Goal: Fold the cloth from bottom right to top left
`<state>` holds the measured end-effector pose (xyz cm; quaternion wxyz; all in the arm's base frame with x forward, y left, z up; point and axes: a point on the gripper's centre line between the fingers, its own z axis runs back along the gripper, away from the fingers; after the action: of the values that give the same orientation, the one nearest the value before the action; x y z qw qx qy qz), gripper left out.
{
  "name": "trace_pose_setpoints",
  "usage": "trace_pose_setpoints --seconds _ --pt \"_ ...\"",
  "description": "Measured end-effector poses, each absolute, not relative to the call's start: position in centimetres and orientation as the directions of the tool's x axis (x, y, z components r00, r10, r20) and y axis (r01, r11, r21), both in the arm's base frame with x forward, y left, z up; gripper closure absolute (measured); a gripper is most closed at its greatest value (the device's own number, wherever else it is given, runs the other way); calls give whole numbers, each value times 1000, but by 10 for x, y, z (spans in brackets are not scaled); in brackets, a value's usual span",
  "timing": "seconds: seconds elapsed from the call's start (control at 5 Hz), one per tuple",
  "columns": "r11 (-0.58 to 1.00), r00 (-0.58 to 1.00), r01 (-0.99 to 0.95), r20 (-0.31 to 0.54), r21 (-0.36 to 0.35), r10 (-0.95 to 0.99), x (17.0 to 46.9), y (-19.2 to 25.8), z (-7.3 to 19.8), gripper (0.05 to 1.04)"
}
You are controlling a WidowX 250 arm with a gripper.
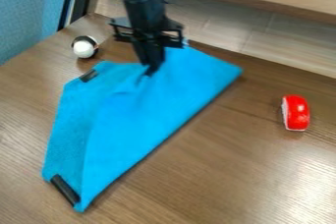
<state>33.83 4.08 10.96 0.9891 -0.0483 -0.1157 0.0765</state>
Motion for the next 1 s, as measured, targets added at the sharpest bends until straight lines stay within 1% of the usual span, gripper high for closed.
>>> trace_pose_setpoints --seconds 0.4,0.6,0.8,1.0 --pt "970 946 -215 223 -114 236 330 87 114 1020" --pt "967 948 -237 196 -97 252 325 105 104 1020" --pt "968 954 -241 163 -72 250 329 122 82 1020" --pt "969 961 -237 130 -75 245 335 134 52 1020"
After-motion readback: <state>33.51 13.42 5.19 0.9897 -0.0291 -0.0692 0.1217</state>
